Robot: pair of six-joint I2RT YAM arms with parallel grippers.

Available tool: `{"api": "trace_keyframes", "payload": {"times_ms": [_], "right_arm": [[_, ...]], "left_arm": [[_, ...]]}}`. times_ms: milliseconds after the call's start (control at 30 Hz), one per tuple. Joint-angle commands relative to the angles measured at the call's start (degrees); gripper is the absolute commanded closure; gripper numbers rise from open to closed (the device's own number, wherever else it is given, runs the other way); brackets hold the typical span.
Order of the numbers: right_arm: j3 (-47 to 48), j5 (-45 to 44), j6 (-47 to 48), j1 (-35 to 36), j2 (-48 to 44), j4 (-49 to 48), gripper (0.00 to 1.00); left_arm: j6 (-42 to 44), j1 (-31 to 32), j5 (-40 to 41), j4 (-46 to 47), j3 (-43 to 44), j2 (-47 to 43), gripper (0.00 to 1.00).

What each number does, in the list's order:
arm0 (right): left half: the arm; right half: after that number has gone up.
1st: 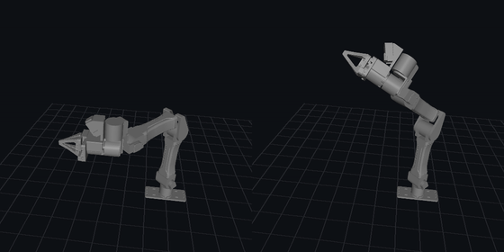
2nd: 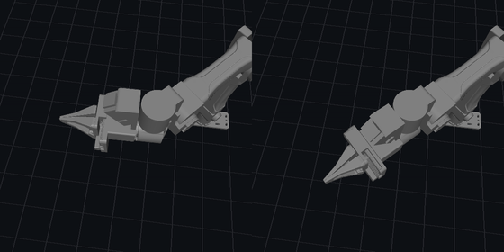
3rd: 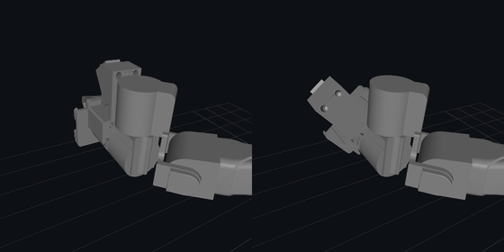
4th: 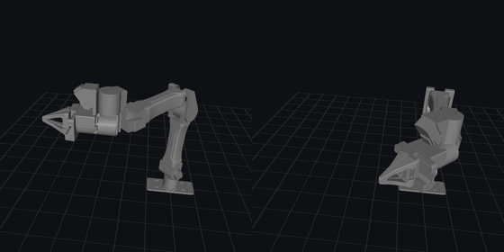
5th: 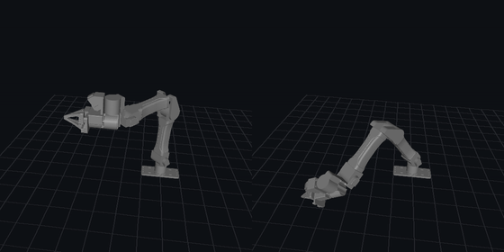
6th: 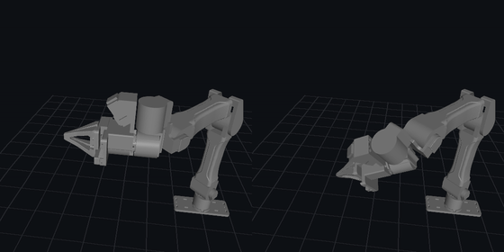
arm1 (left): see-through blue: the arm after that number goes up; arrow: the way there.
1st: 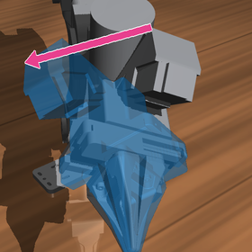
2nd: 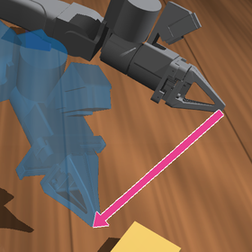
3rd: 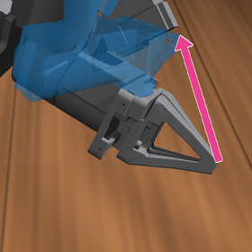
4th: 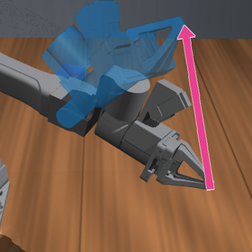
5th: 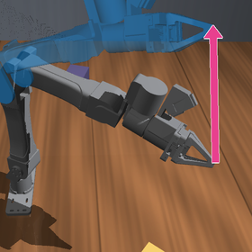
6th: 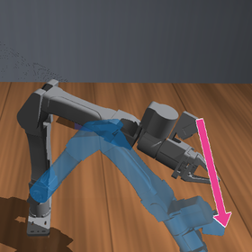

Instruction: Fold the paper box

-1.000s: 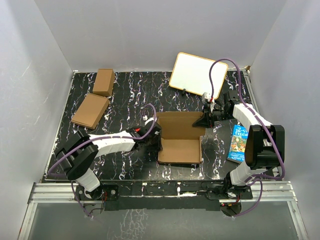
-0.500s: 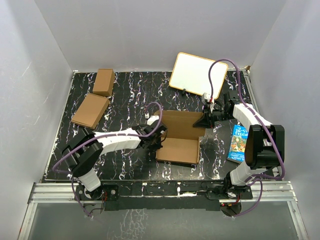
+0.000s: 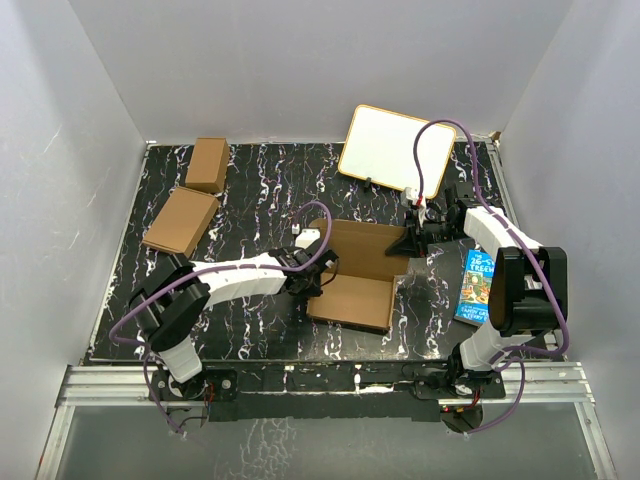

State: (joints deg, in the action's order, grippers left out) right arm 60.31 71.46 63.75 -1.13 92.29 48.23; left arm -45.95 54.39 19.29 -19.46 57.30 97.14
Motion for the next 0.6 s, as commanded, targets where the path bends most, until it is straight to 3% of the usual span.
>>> {"api": "trace_keyframes", "payload": {"times_ms": [0,400,567], "right_arm": [[1.6,5.0,1.4,0.7,-0.6,-2.3,0.92],[1.3,4.8,0.5,0.7,-0.6,-3.2,0.92],[1.2,4.6,-0.2,0.7,-0.5,-3.8,0.92]], "left_arm": [[4.1,1.3,0.1,-3.7,0.6,-2.2,0.72],[4.7,1.3,-1.1,-2.3,0.2,-5.4,0.60],[4.9,1.3,-2.2,-0.8,0.2,-6.4,0.49]]}}
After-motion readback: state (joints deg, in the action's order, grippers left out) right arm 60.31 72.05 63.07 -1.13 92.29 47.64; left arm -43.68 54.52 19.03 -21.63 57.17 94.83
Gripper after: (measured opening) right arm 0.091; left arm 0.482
